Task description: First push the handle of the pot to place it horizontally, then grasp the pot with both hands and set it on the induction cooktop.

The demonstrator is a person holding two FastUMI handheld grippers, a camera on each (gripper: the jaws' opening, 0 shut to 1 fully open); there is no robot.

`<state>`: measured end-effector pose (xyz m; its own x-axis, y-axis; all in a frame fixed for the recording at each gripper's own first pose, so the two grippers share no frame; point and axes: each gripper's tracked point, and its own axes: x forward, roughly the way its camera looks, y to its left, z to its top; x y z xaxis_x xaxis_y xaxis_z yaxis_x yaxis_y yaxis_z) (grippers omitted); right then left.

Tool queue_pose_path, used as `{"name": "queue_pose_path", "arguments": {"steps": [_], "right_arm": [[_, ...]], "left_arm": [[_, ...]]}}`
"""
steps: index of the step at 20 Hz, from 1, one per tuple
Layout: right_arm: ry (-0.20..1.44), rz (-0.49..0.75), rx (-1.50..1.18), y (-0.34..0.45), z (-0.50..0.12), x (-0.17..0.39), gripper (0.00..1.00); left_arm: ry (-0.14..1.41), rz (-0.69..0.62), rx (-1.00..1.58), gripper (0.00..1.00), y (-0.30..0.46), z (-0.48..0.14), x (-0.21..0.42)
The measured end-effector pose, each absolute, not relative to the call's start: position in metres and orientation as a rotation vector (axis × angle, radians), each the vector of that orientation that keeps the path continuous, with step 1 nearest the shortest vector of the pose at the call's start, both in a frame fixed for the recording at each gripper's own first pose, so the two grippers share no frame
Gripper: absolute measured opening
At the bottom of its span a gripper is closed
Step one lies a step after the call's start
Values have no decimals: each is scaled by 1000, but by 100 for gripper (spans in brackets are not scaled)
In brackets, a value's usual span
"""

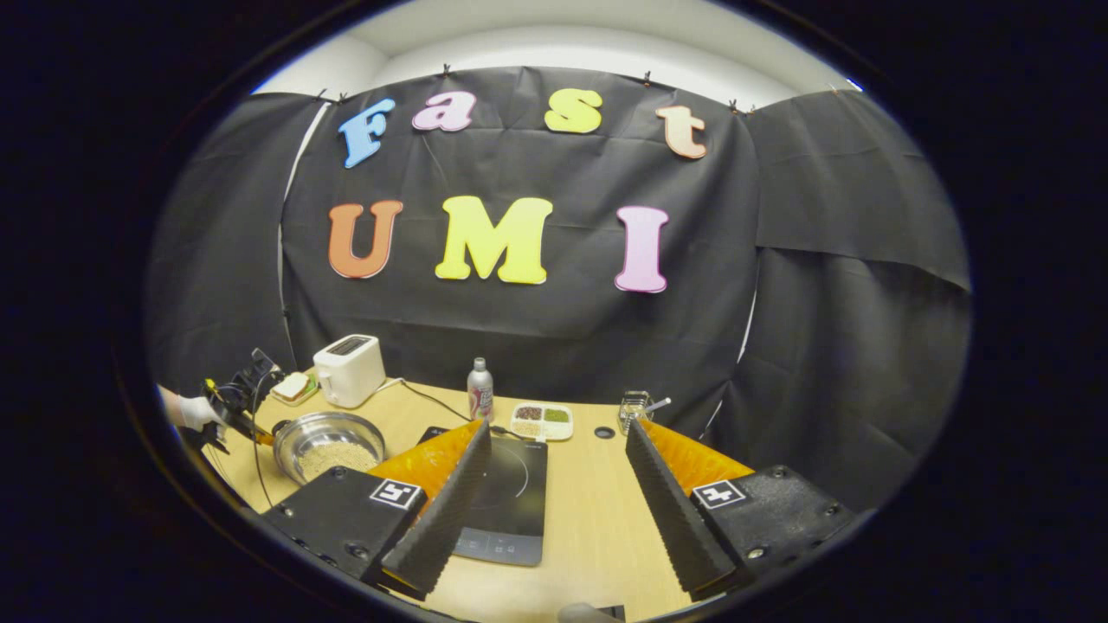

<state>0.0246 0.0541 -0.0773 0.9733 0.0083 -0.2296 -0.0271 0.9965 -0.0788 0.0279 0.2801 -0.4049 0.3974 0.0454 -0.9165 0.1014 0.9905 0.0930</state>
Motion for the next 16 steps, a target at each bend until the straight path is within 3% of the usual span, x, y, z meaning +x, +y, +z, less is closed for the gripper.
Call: {"name": "queue_pose_path", "arguments": {"steps": [5,6,7,15,16], "right_arm": [[253,39,-90,60,-84,26,97],[252,44,-90,61,-84,26,97],[251,44,-90,62,-85,27,97],[371,95,34,79,-124,36,99],[392,109,32,84,-132,38,97]], "left_arm": [[1159,-32,147,0,283,-406,36],[1158,-30,150,10,285,-406,36],[1157,-23,149,0,285,-405,35],[1048,49,135,0,290,-367,11],[1032,61,132,10,291,-361,6]]}}
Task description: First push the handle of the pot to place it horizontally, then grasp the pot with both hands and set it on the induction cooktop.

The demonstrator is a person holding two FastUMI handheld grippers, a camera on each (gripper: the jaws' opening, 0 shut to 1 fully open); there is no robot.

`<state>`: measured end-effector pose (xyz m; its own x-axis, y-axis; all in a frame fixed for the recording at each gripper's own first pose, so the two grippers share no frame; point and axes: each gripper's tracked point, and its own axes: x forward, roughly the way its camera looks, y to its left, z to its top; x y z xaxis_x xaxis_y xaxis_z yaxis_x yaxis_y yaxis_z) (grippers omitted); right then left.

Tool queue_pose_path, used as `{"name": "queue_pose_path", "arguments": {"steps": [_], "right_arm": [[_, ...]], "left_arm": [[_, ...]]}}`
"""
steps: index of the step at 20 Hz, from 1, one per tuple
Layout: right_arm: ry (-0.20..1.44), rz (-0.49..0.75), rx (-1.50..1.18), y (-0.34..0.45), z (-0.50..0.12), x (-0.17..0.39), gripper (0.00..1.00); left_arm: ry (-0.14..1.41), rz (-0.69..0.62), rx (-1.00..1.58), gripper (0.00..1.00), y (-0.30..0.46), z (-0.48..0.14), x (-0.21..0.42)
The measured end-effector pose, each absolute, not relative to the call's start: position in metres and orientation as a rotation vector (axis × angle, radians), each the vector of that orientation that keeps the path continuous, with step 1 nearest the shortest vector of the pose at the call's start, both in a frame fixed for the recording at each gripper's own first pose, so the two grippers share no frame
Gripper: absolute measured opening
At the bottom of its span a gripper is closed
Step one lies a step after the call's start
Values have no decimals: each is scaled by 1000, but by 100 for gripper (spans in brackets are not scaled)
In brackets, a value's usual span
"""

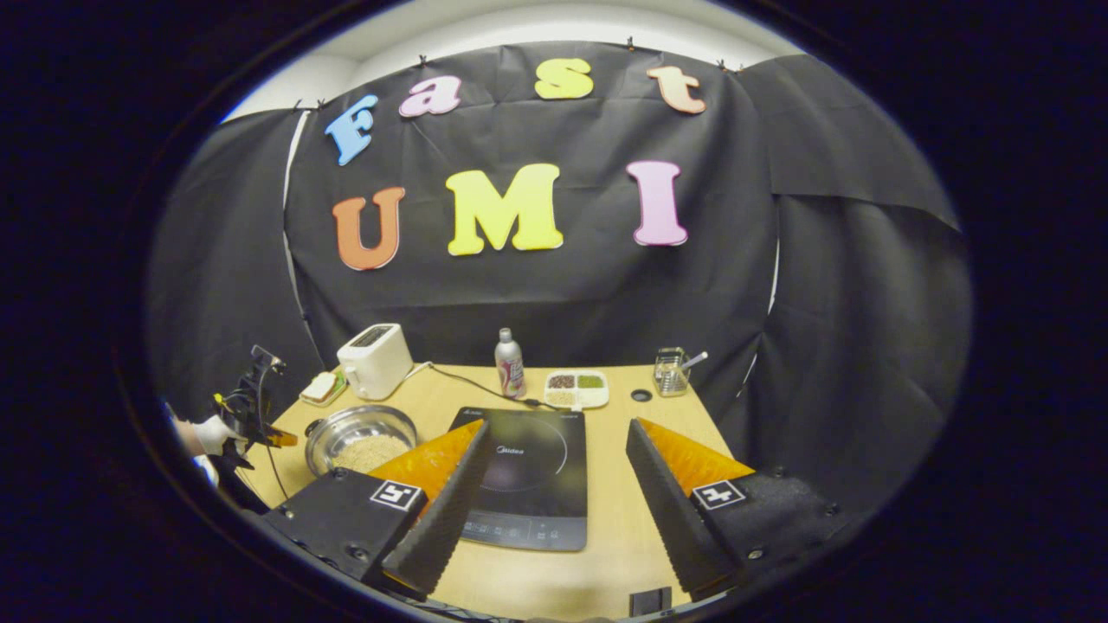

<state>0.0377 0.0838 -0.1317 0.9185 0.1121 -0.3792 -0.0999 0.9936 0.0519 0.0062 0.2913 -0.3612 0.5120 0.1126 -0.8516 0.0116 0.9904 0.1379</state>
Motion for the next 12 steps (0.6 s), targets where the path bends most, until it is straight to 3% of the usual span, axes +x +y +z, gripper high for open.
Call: {"name": "queue_pose_path", "arguments": {"steps": [1,4,8,9,12], "right_arm": [[413,126,30,92,-140,39,99],[473,200,28,123,-163,45,96],[563,297,53,165,-198,60,96],[592,312,61,174,-207,64,99],[690,367,78,202,-233,79,97]], "left_arm": [[1014,72,128,0,292,-355,4],[999,52,117,3,286,-345,-3],[973,73,130,86,280,-331,3],[962,85,140,98,278,-326,7],[967,110,131,97,272,-321,15]]}}
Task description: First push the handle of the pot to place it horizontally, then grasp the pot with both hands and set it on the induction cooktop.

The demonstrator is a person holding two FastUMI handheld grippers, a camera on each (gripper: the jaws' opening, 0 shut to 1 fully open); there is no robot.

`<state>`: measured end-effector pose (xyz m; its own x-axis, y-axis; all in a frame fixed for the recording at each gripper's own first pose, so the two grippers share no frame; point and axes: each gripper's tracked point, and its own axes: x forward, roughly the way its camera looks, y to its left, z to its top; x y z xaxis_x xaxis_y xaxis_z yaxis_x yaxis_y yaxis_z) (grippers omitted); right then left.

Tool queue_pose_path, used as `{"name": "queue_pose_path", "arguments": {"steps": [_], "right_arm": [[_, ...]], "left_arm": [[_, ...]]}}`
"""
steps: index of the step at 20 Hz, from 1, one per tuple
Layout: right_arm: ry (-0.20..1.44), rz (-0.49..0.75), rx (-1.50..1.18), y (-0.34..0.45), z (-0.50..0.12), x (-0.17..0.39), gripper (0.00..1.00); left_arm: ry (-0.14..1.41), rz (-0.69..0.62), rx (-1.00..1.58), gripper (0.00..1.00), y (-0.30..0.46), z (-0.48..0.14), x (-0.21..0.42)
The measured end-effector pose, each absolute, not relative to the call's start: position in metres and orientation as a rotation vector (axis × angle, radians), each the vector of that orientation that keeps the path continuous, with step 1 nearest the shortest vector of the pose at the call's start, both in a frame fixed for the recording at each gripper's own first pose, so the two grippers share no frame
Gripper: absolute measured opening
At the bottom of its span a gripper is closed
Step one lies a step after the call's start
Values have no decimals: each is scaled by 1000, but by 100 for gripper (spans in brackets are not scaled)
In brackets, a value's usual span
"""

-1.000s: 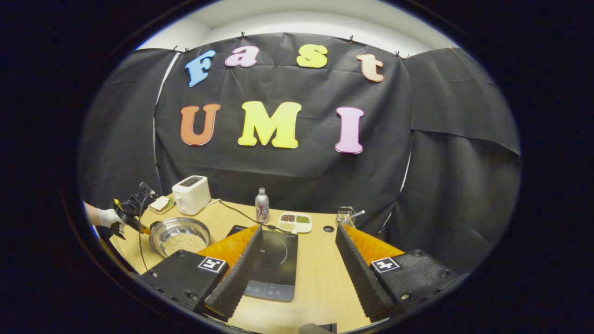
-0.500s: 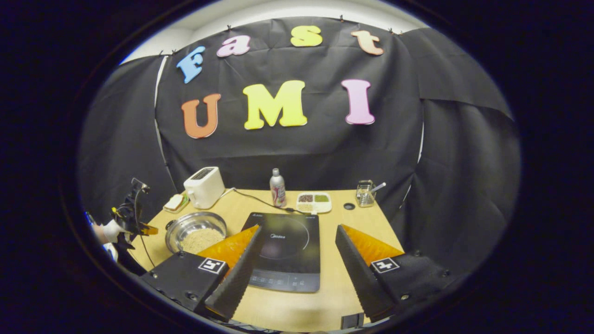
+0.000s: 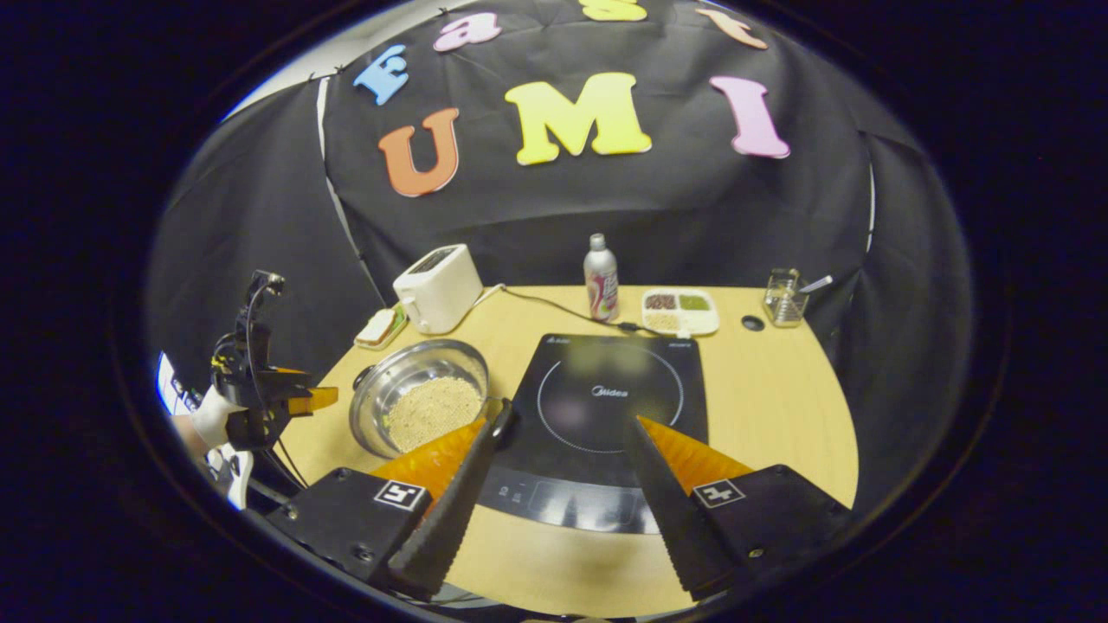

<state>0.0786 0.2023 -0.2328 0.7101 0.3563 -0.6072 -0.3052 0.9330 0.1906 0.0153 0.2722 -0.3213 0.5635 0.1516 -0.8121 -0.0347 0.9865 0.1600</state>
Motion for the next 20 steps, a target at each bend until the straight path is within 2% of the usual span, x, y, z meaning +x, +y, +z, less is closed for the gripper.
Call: {"name": "queue_pose_path", "arguments": {"steps": [2,3,7,8,9,11,14,15,16,19,20], "right_arm": [[743,383,83,221,-248,90,96],[766,385,92,232,-257,97,92],[838,387,103,282,-288,116,92],[852,383,90,292,-296,121,92],[870,383,85,302,-306,123,92],[905,360,76,313,-323,131,92],[961,319,57,320,-348,147,92],[984,306,51,322,-356,150,96],[1010,297,45,323,-363,152,91],[1078,266,36,327,-378,154,88],[1059,261,32,330,-377,163,88]], "left_arm": [[975,114,125,97,273,-324,24],[984,116,129,97,275,-329,28],[1048,94,116,97,289,-355,47],[1062,88,110,100,293,-362,50],[1072,76,112,97,296,-368,57],[1101,60,119,100,300,-379,68],[1126,25,122,97,297,-392,81],[1141,14,126,97,297,-398,83],[1156,7,128,97,296,-404,84],[1197,-12,105,100,294,-418,86],[1206,-20,96,97,293,-420,88]]}}
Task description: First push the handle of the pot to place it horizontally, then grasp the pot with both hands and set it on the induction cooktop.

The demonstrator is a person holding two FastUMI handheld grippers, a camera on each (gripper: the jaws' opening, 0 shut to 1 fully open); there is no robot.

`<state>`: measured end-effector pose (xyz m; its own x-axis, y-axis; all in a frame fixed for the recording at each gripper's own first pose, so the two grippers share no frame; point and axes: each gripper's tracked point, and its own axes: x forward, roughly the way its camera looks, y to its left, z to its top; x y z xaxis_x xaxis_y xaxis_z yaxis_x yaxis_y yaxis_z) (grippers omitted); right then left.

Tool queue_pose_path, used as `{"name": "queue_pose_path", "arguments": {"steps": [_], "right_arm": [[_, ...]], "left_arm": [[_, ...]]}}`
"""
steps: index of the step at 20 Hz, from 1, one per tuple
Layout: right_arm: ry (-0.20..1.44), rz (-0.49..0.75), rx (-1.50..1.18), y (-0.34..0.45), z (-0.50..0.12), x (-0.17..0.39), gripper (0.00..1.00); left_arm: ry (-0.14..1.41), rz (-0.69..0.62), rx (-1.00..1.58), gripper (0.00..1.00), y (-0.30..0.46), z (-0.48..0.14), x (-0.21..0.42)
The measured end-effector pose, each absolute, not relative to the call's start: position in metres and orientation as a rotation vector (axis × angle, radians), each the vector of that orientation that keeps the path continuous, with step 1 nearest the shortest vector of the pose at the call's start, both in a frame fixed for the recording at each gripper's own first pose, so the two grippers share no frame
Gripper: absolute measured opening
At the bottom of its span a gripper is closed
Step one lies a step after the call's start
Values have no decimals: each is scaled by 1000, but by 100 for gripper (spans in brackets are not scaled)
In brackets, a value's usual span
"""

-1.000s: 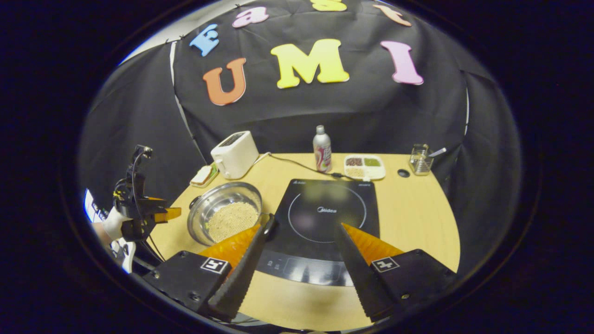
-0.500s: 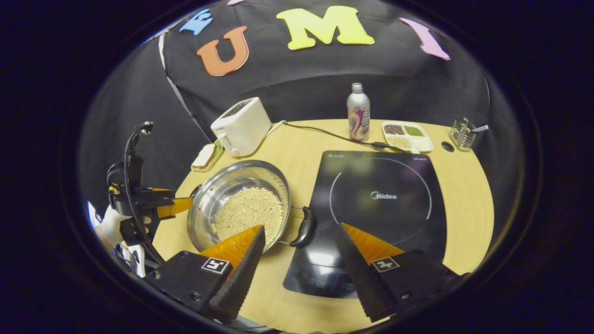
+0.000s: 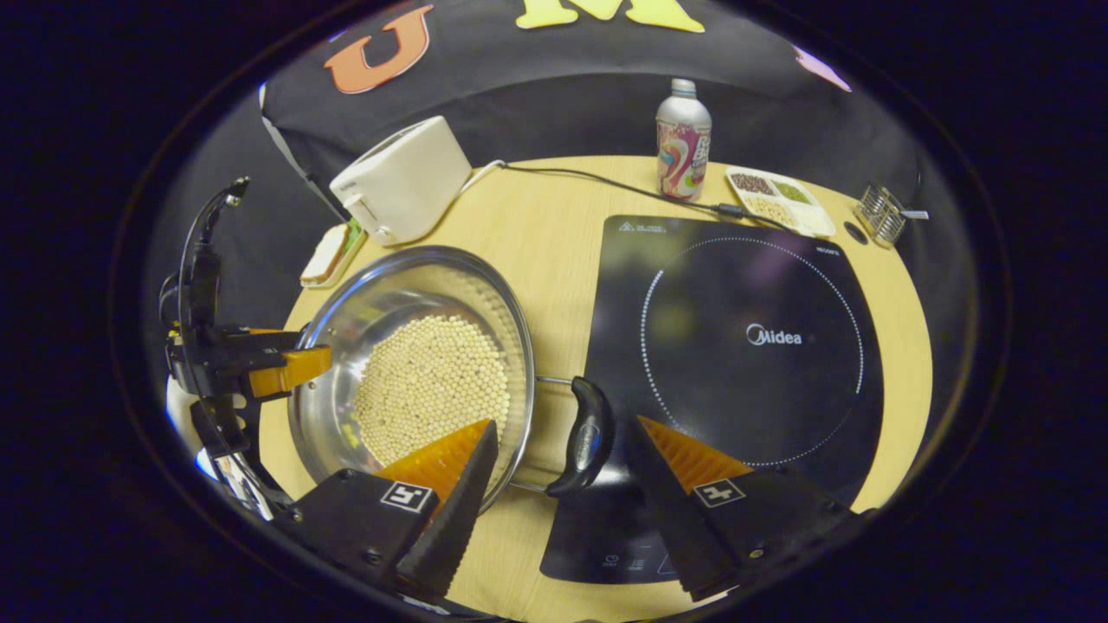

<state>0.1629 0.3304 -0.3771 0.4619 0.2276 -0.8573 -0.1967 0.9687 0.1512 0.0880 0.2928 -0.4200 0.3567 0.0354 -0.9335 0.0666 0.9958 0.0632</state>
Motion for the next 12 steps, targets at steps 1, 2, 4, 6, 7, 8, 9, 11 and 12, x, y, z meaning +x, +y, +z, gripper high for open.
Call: {"name": "queue_pose_path", "arguments": {"steps": [1,2,4,6,7,8,9,11,12], "right_arm": [[1092,268,22,333,-379,158,87],[1079,255,18,335,-375,162,85],[1118,234,1,333,-380,162,80],[1140,215,17,329,-378,164,73],[1144,211,26,330,-379,166,66],[1149,211,32,330,-376,166,68],[1151,217,30,329,-378,167,66],[1146,224,36,329,-379,167,63],[1138,226,43,329,-377,168,63]], "left_arm": [[1221,-30,87,97,291,-422,89],[1236,-46,71,97,287,-425,89],[1252,-68,60,90,281,-429,90],[1265,-88,59,79,277,-432,93],[1273,-89,61,75,276,-436,94],[1280,-90,65,75,275,-437,93],[1282,-92,64,75,275,-437,93],[1292,-101,50,75,273,-438,93],[1299,-93,39,74,273,-438,91]]}}
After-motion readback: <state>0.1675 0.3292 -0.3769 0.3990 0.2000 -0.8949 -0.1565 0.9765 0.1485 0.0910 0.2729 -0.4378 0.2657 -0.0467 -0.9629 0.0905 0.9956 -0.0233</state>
